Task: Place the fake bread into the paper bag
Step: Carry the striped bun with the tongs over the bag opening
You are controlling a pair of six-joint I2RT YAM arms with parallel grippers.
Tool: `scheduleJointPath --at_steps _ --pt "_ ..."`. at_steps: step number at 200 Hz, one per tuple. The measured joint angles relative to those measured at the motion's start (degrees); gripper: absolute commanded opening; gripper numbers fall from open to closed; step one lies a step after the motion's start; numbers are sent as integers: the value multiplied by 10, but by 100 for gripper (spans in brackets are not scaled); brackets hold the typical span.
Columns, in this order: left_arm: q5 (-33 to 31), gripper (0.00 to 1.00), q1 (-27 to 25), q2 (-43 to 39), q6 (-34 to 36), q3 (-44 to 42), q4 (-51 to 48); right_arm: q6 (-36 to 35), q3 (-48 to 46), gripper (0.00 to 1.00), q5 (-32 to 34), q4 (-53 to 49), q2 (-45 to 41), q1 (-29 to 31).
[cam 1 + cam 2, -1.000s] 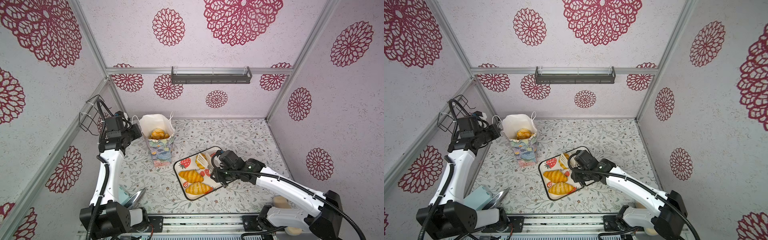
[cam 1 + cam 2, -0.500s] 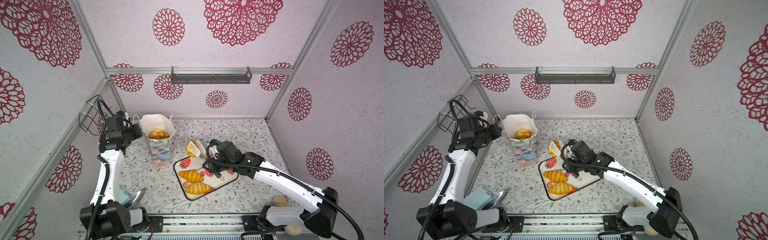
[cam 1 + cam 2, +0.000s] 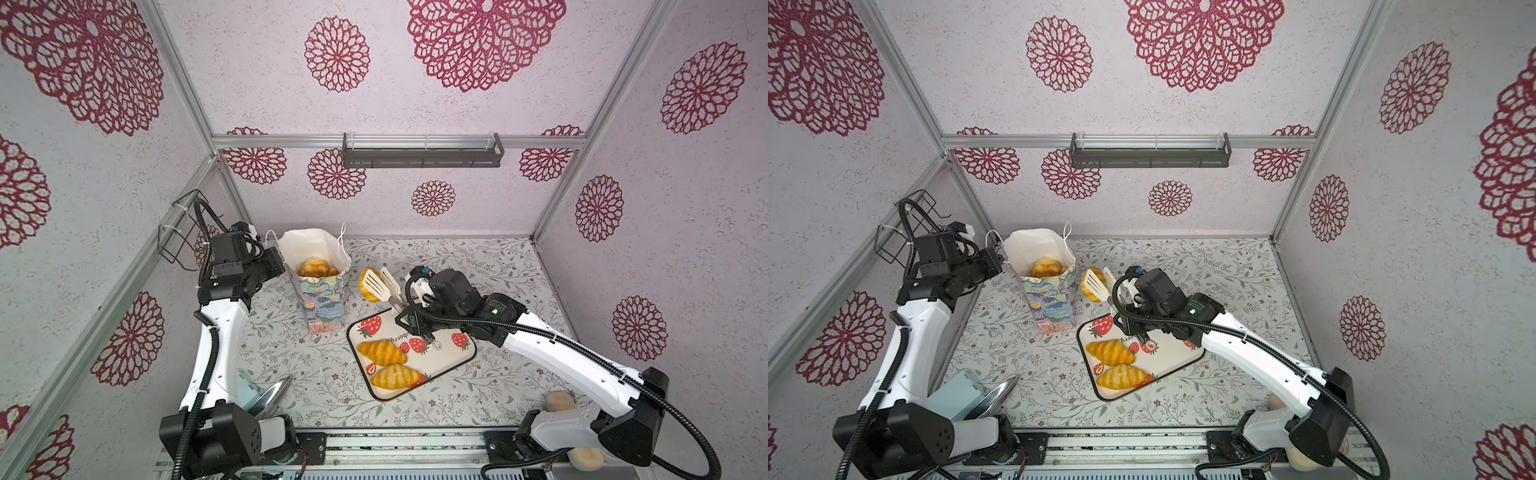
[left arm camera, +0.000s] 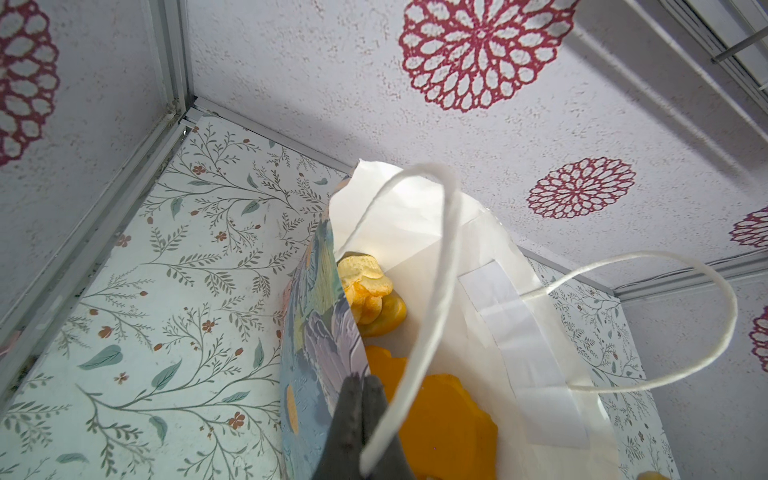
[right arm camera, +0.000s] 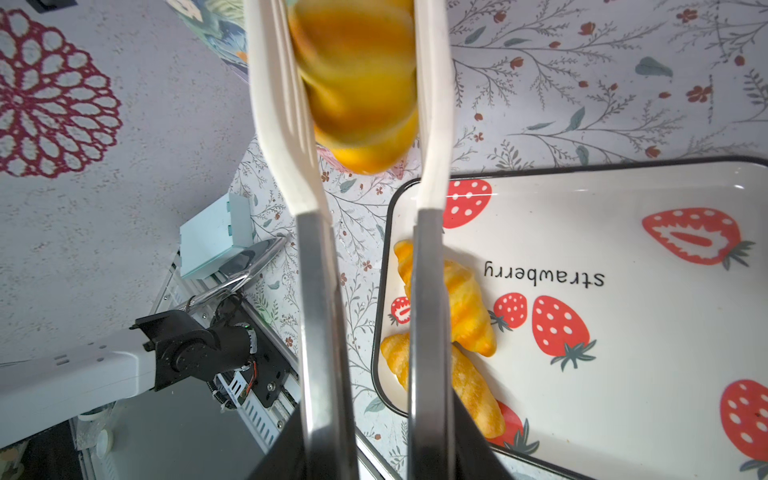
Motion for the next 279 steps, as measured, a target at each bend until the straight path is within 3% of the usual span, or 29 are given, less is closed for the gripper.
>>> scheduleJointPath --at_steps 145,279 --pt "-15 0 26 -2 -11 -8 0 -31 159 39 -31 42 92 32" --pt "-11 0 39 -14 -15 -14 -3 -56 316 39 -34 15 223 42"
